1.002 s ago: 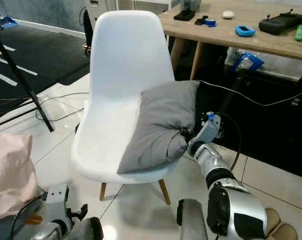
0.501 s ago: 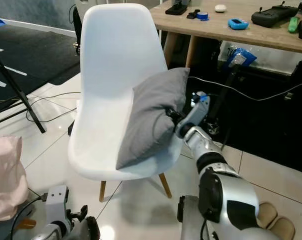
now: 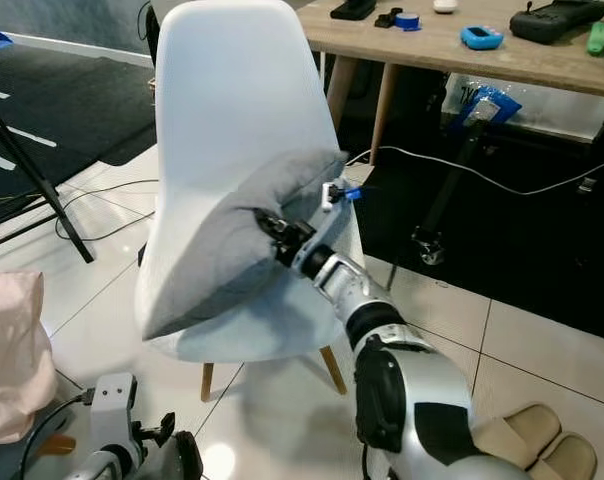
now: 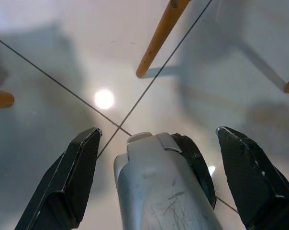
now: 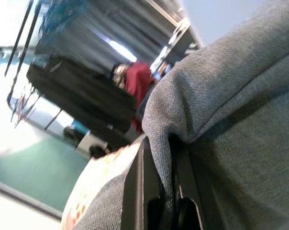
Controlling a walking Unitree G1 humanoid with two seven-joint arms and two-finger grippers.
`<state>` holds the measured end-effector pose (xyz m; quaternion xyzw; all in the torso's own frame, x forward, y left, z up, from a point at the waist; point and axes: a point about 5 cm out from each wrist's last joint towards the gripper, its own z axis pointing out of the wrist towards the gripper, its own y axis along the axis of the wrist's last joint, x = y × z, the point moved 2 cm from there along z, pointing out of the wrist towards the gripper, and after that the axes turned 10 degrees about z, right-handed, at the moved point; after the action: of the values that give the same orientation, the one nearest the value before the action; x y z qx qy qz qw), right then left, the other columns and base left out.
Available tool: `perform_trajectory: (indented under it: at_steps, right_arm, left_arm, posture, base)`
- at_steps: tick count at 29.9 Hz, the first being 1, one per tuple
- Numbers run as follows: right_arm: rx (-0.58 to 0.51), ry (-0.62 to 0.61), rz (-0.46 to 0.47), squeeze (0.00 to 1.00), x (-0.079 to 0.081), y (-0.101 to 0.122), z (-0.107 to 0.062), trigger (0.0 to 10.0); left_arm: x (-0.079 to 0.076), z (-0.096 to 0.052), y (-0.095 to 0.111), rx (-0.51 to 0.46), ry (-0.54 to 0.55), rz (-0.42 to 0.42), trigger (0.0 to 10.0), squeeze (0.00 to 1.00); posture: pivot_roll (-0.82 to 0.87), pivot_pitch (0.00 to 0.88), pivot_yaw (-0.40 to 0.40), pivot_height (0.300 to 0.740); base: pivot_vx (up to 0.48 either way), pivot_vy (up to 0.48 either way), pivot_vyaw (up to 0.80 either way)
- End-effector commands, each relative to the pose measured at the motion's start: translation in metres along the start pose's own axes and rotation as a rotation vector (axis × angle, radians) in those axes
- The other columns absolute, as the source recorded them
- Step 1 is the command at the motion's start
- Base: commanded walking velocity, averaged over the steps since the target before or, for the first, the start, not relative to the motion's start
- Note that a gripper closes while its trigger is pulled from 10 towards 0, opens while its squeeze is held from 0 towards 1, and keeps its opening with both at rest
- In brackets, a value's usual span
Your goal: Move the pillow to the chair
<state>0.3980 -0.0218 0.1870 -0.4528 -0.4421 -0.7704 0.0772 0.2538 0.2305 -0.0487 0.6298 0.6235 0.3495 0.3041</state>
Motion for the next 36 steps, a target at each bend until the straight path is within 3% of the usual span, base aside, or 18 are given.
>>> perform_trajectory:
  at_steps: [1, 3, 6, 7, 9, 10, 19, 24, 29, 30, 31, 32, 33, 34, 35, 36]
  right_arm:
    - [0.073, 0.060, -0.040, 0.00, 0.013, -0.012, 0.011, 10.0]
    - [0.089, 0.058, -0.050, 0.00, 0.012, -0.015, 0.011, 10.0]
    - [0.172, -0.028, -0.131, 0.00, -0.001, -0.029, 0.005, 10.0]
    - [0.217, -0.118, -0.180, 0.00, -0.014, -0.035, -0.003, 10.0]
    - [0.217, -0.118, -0.180, 0.00, -0.014, -0.035, -0.003, 10.0]
    - [0.223, -0.187, -0.184, 0.00, -0.023, -0.035, -0.009, 10.0]
    - [0.177, -0.273, -0.151, 0.00, -0.037, -0.026, -0.022, 10.0]
    - [0.171, -0.352, -0.205, 0.00, -0.046, -0.021, -0.029, 10.0]
    - [0.104, -0.410, -0.190, 0.02, -0.052, -0.010, -0.035, 10.0]
    - [0.079, -0.440, -0.192, 0.45, -0.055, -0.004, -0.038, 10.0]
    - [0.079, -0.440, -0.192, 0.45, -0.055, -0.004, -0.038, 10.0]
    - [0.057, -0.462, -0.189, 0.73, -0.057, 0.000, -0.041, 10.0]
    - [0.057, -0.462, -0.189, 0.73, -0.057, 0.000, -0.041, 10.0]
    - [0.038, -0.483, -0.189, 0.80, -0.060, 0.005, -0.045, 10.0]
    - [0.017, -0.527, -0.190, 1.00, -0.064, 0.009, -0.051, 10.0]
    - [0.018, -0.550, -0.195, 1.00, -0.067, 0.009, -0.054, 10.0]
  left_arm:
    - [0.005, -0.004, -0.010, 0.025, 0.006, 0.013, 10.0, 0.00]
    - [0.005, -0.004, -0.010, 0.025, 0.006, 0.013, 10.0, 0.00]
    - [0.004, -0.004, -0.010, 0.024, 0.006, 0.011, 10.0, 0.00]
    - [0.003, -0.004, -0.009, 0.023, 0.005, 0.011, 10.0, 0.00]
    - [0.003, -0.004, -0.009, 0.023, 0.005, 0.011, 10.0, 0.00]
    - [0.003, -0.004, -0.009, 0.023, 0.004, 0.011, 10.0, 0.00]
    - [0.003, -0.003, -0.008, 0.023, 0.001, 0.011, 10.0, 0.00]
    - [0.003, -0.003, -0.007, 0.023, 0.000, 0.012, 10.0, 0.00]
    - [0.002, -0.003, -0.007, 0.023, 0.001, 0.012, 10.0, 0.00]
    - [0.002, -0.003, -0.007, 0.023, 0.000, 0.012, 10.0, 0.00]
    - [0.002, -0.003, -0.007, 0.023, 0.000, 0.012, 10.0, 0.00]
    - [0.002, -0.003, -0.007, 0.023, 0.000, 0.012, 10.0, 0.00]
    - [0.002, -0.003, -0.007, 0.023, 0.000, 0.012, 10.0, 0.00]
    - [0.002, -0.002, -0.007, 0.023, -0.001, 0.013, 10.0, 0.00]
    - [0.002, -0.002, -0.007, 0.024, -0.001, 0.013, 10.0, 0.00]
    - [0.002, -0.002, -0.006, 0.024, -0.001, 0.013, 10.0, 0.00]
  posture:
    - [0.00, 0.187, 0.045, 0.444]
    - [0.00, 0.187, 0.045, 0.444]
    - [-0.01, 0.190, 0.044, 0.444]
    - [-0.01, 0.191, 0.043, 0.444]
    - [-0.01, 0.191, 0.043, 0.444]
    - [-0.02, 0.192, 0.043, 0.444]
    - [-0.02, 0.185, 0.044, 0.444]
    - [-0.02, 0.183, 0.046, 0.444]
    - [-0.02, 0.181, 0.046, 0.444]
    - [-0.02, 0.184, 0.047, 0.444]
    - [-0.02, 0.184, 0.047, 0.444]
    - [-0.02, 0.184, 0.047, 0.444]
    - [-0.02, 0.184, 0.047, 0.444]
    - [-0.02, 0.184, 0.047, 0.444]
    - [-0.02, 0.184, 0.047, 0.444]
    - [-0.03, 0.184, 0.047, 0.444]
  base:
    - [0.000, 0.000, 0.00]
    - [0.000, 0.000, 0.00]
    - [0.000, 0.000, 0.00]
    - [0.000, 0.000, 0.00]
    - [0.000, 0.000, 0.00]
    - [0.000, 0.000, 0.00]
    - [0.000, 0.000, 0.00]
    - [0.000, 0.000, 0.00]
    - [0.000, 0.000, 0.00]
    - [0.000, 0.000, 0.00]
    - [0.000, 0.000, 0.00]
    - [0.000, 0.000, 0.00]
    - [0.000, 0.000, 0.00]
    - [0.000, 0.000, 0.00]
    - [0.000, 0.000, 0.00]
    - [0.000, 0.000, 0.00]
